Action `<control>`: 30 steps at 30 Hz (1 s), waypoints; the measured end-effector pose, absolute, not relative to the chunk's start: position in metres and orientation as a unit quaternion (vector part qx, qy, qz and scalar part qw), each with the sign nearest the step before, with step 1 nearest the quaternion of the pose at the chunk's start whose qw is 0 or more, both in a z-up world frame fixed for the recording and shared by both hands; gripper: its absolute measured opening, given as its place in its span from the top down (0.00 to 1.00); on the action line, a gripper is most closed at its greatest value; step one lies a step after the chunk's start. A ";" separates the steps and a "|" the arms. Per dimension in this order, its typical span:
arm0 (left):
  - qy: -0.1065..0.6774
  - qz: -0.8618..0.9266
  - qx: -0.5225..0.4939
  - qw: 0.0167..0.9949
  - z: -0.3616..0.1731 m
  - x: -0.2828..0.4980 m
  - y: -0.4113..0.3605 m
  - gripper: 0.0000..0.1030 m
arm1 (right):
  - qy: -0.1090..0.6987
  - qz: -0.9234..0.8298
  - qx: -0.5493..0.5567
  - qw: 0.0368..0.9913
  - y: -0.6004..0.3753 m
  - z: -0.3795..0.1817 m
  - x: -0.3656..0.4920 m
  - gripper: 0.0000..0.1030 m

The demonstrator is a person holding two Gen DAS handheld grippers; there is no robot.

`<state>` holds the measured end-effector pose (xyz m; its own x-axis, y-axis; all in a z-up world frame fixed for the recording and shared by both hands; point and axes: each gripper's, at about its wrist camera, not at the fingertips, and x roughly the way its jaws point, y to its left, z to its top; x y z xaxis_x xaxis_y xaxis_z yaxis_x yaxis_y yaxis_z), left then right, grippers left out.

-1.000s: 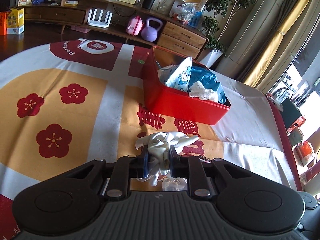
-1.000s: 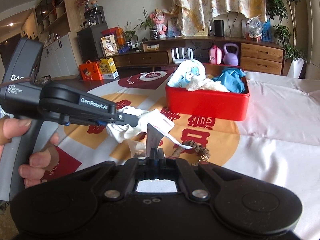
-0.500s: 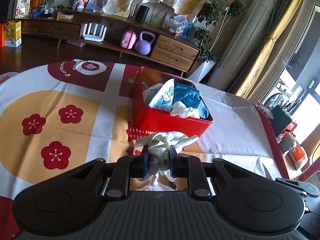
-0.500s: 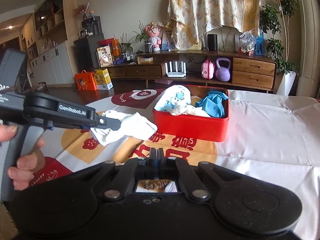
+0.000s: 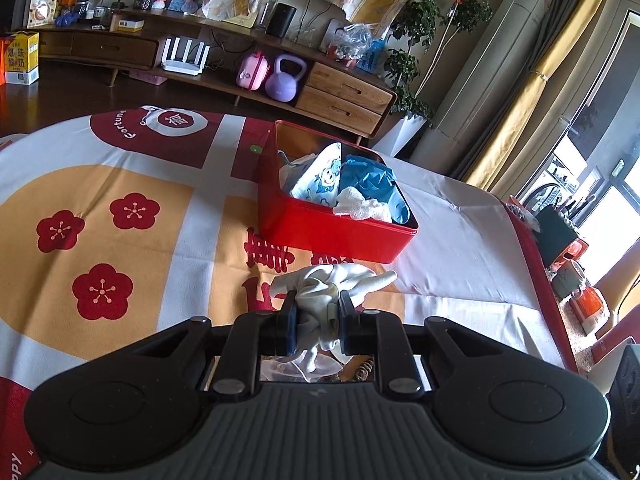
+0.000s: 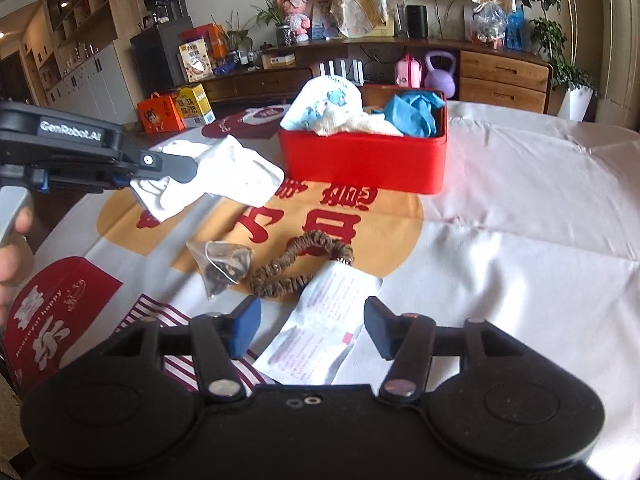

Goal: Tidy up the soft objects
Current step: 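Grasp the paper wipes packet with the right gripper while the left holds the cloth, then carry the white cloth and wipes packet into the red tin with both grippers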

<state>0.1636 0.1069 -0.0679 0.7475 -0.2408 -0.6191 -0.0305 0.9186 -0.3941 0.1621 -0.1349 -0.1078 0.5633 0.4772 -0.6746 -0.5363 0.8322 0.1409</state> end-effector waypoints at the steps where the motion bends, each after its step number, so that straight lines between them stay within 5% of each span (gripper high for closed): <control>1: 0.352 -0.058 -0.193 0.914 -0.069 0.164 0.107 0.82 | 0.373 0.282 -0.042 0.883 -0.133 -0.111 0.164 0.37; 12: 0.362 -0.057 -0.196 0.909 -0.079 0.167 0.108 0.82 | 0.376 0.252 -0.080 0.888 -0.113 -0.133 0.173 0.37; 25: 0.365 -0.056 -0.198 0.908 -0.083 0.168 0.109 0.82 | 0.360 0.243 -0.097 0.895 -0.112 -0.133 0.171 0.60; 30: 0.365 -0.056 -0.198 0.908 -0.083 0.168 0.109 0.82 | 0.358 0.243 -0.095 0.896 -0.116 -0.132 0.168 0.61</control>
